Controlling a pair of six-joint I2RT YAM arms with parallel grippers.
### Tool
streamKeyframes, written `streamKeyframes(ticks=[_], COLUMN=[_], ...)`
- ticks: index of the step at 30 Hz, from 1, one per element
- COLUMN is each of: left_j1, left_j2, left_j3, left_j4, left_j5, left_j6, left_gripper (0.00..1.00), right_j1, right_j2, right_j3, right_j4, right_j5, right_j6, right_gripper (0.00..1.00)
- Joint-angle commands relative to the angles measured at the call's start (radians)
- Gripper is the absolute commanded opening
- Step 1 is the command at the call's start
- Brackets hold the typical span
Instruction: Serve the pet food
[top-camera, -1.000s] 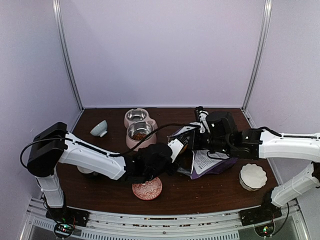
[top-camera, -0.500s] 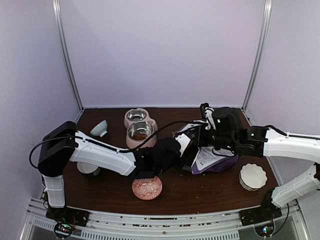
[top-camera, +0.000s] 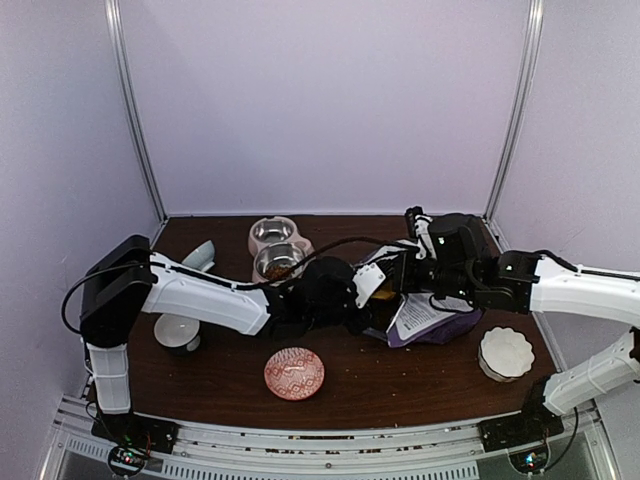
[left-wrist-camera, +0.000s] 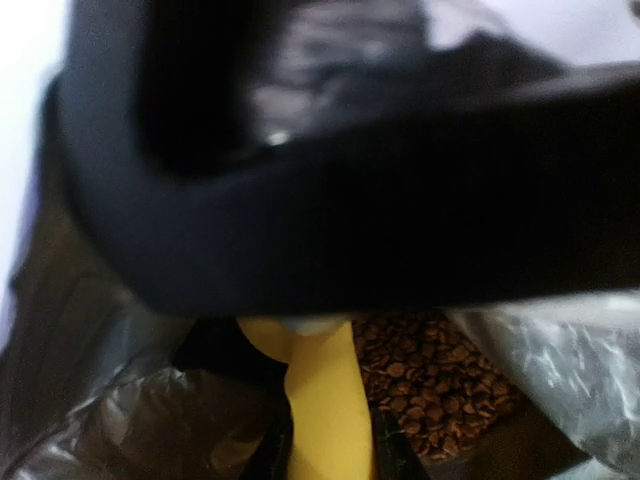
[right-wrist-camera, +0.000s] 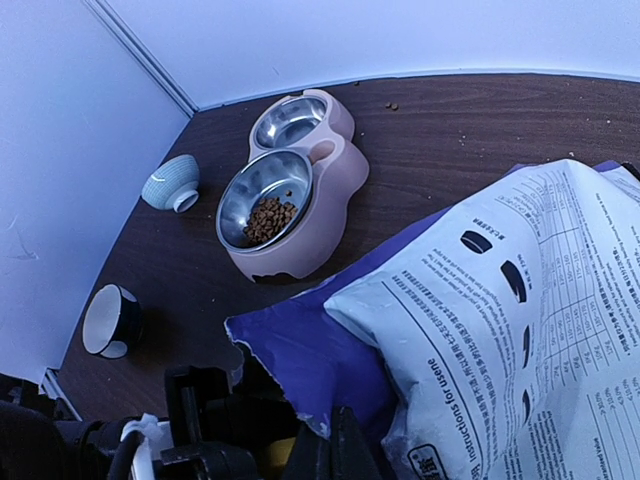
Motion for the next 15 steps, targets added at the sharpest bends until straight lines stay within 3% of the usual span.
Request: streamKeyframes(ticks=[1,5,12,15], left_j1=[-0.023,-0.024,-0.024,-0.023], left_j2=[-0.032,-0.064,-0.059,-0.044], left_j3=[-0.022,-0.059,-0.065,-0.060], left_j4=[-0.079,-0.048,-0.014,0.018], left_j5=[0.288,0.304,-0.175,-0.282], left_j6=[0.093,0.063,0.034,0.041], left_gripper=[0.00,0.00,0.00,0.00], right_j1=[-0.009,-0.015,-0.020,-0.020], right_j2=[-0.056,-0.068,-0.067,-0.066], right_j3=[0.012,0.001,-0.015,-0.017], right_j4=[0.112,0.110,0.122,0.134], right_j5=[-0.013,-0.011,-0.016,-0.022], right_j6=[0.032,0.036,0.043,0.047], right_gripper=[0.00,0.00,0.00,0.00])
